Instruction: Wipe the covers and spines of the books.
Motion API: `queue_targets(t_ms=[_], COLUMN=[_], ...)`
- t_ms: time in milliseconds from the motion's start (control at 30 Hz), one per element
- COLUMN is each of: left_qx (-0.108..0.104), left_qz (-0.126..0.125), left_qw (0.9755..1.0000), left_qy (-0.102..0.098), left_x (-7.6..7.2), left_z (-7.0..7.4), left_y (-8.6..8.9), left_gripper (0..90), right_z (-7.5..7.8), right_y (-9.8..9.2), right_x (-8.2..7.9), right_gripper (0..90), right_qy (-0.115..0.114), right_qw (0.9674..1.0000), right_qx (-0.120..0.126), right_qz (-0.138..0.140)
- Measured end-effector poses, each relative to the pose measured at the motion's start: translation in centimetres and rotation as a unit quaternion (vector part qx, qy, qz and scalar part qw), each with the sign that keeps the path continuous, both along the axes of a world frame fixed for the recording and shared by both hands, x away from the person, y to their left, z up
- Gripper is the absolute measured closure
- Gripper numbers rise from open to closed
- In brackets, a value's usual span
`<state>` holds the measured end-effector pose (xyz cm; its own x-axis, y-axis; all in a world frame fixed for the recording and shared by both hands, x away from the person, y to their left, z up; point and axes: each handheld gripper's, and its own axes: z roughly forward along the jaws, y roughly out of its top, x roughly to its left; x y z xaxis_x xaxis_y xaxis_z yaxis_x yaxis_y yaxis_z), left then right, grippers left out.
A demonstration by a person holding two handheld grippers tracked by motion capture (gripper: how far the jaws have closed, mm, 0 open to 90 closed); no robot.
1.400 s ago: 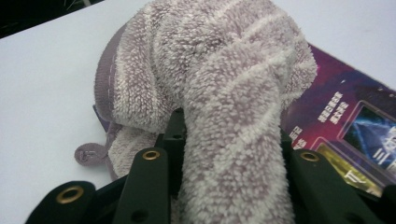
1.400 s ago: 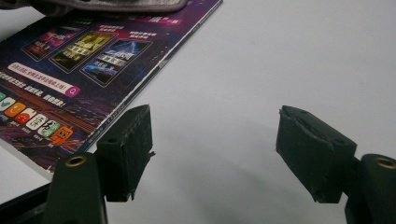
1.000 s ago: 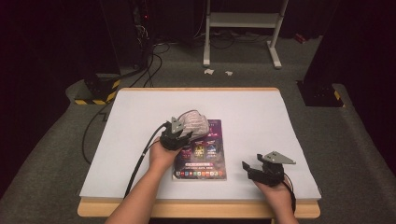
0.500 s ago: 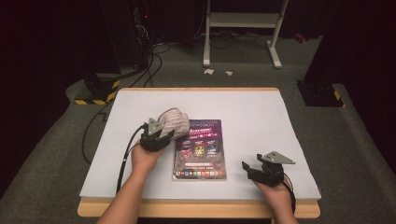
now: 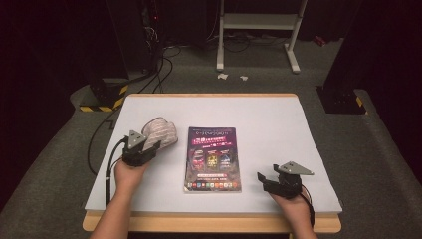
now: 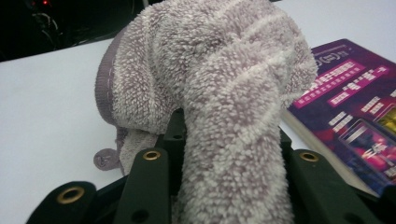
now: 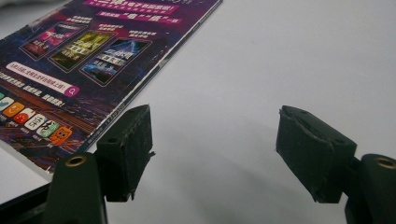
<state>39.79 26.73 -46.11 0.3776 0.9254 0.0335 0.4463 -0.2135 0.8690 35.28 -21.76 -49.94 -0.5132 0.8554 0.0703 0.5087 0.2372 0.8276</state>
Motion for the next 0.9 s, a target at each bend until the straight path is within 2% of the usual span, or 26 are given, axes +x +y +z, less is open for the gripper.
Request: queue_targets(t_ms=[167, 433, 700, 833, 900], left_qx=[-0.004, -0.004, 0.004, 0.025, 0.025], left_qz=[0.009, 0.006, 0.004, 0.001, 0.002], left_qw=[0.9999, 0.9998, 0.9989, 0.9978, 0.9977], left_qy=[0.008, 0.018, 0.047, 0.061, 0.063], left_x=[-0.6, -1.1, -1.2, -1.2, -1.3], left_z=[-0.5, -1.4, -3.1, -3.7, -4.0], left_y=[1.3, 1.8, 1.9, 1.6, 1.5], left_gripper=[63.6, 63.4, 62.4, 61.4, 61.0], right_z=[0.0, 0.0, -0.1, -0.1, -0.1], right_y=[0.1, 0.1, 0.2, 0.3, 0.3], right_x=[0.0, 0.0, 0.0, 0.0, 0.0], right_gripper=[27.2, 27.2, 27.2, 27.2, 27.2], right_qy=[0.002, 0.001, 0.003, 0.004, 0.003], right_qw=[1.0, 1.0, 1.0, 1.0, 1.0], right_qx=[0.0, -0.001, -0.003, -0.002, -0.002], right_qz=[0.0, 0.001, 0.0, 0.0, 0.0])
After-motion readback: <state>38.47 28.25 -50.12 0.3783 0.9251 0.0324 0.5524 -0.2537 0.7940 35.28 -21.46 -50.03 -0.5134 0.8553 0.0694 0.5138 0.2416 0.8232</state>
